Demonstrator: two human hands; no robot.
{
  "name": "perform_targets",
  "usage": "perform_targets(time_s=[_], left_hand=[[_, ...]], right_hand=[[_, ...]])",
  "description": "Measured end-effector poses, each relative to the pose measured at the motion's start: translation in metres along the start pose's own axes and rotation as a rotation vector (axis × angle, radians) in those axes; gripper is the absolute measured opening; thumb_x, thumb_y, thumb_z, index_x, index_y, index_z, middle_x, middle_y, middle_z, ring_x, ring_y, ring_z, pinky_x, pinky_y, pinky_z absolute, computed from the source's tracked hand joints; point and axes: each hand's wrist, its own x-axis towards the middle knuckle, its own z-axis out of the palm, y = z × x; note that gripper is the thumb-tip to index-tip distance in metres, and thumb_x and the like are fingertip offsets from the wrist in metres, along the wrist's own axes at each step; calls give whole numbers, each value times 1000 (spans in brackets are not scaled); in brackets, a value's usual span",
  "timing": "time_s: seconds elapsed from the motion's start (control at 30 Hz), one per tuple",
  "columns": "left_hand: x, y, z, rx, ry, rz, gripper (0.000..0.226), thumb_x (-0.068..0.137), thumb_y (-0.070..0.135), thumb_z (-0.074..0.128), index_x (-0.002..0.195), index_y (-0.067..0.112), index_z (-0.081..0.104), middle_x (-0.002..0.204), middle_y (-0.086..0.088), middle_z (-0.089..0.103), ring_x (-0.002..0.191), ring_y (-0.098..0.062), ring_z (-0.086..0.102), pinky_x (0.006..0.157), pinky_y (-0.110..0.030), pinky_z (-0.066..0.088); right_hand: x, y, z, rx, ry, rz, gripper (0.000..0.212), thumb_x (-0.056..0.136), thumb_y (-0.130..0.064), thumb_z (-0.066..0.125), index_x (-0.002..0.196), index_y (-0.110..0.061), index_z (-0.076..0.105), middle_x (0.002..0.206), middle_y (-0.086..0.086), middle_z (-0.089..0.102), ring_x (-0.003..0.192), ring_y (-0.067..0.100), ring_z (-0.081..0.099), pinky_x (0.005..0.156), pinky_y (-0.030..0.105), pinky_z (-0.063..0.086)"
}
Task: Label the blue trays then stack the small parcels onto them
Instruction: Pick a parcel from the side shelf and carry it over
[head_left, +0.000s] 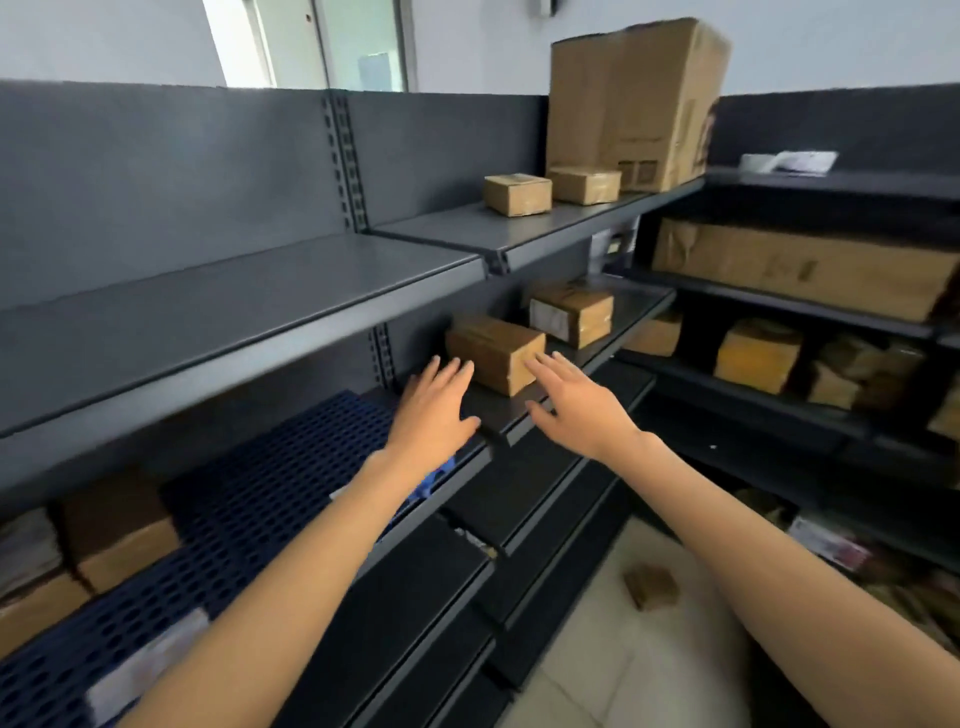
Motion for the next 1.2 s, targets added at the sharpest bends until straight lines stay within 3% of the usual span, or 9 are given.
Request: perform_targets(time_s=[0.23, 0.37, 0.47, 0.6, 0.77, 0.87, 0.97, 1.1, 1.2], left_hand=[[112, 134, 60, -42, -24, 199, 78, 91, 37, 62, 153, 19, 17, 160, -1, 21, 149, -22, 10, 119, -40, 14], [173, 177, 88, -83, -19, 273, 79, 89, 36, 64, 152, 21, 20, 158, -1, 26, 148, -22, 16, 118, -44, 23], [225, 195, 104, -73, -20, 291, 80, 90, 37, 63, 152, 23, 16, 160, -2, 23, 148, -23, 15, 118, -41, 20], [295, 212, 103, -92, 65, 333, 78, 91, 36, 62, 153, 24, 16, 160, -1, 20, 149, -22, 12, 119, -43, 22], [388, 224, 46, -23, 280, 425, 69, 91, 31, 60, 150, 25, 26, 158, -2, 28, 147, -24, 19, 115, -45, 27], [436, 210, 11, 12, 380, 326, 66, 92, 28, 60, 150, 23, 28, 157, -2, 29, 146, -25, 21, 115, -45, 29], [471, 190, -4, 143, 370, 180, 68, 92, 27, 60, 150, 22, 26, 158, -4, 27, 147, -27, 19, 116, -50, 26], [508, 168, -6, 307, 181, -16, 68, 89, 33, 60, 148, 22, 28, 160, -5, 20, 148, -29, 11, 115, -58, 18], [529, 154, 2, 232, 37, -139, 63, 80, 35, 65, 138, 23, 42, 147, -6, 39, 137, -32, 32, 105, -57, 36]], right_hand=[[-20, 153, -49, -63, 65, 206, 63, 97, -38, 47, 152, -24, 21, 160, -3, 22, 149, 15, 10, 105, 37, 42], [-2, 217, -60, -85, 88, 251, 63, 97, -38, 48, 152, -23, 22, 159, -2, 23, 149, 17, 11, 106, 39, 41], [29, 256, -65, -104, 103, 242, 63, 96, -38, 49, 152, -23, 23, 159, 0, 24, 149, 19, 12, 110, 39, 37], [85, 300, -76, -139, 126, 212, 64, 96, -36, 51, 152, -22, 24, 159, 2, 24, 149, 22, 13, 116, 40, 28], [176, 337, -109, -128, 219, 131, 65, 95, -35, 53, 152, -24, 25, 159, 2, 26, 148, 23, 15, 116, 39, 24], [229, 348, -118, -81, 279, 67, 64, 94, -36, 53, 151, -24, 27, 158, 2, 27, 148, 22, 18, 115, 42, 28], [281, 352, -113, -18, 272, -27, 63, 94, -37, 53, 150, -26, 26, 158, 2, 27, 147, 22, 21, 115, 45, 30], [347, 352, -104, 142, 217, -160, 68, 93, -32, 58, 152, -24, 25, 160, 6, 21, 146, 25, 22, 116, 40, 27], [391, 352, -94, 267, 72, -257, 75, 89, -29, 63, 152, -25, 23, 161, 8, 15, 143, 30, 28, 114, 40, 30]])
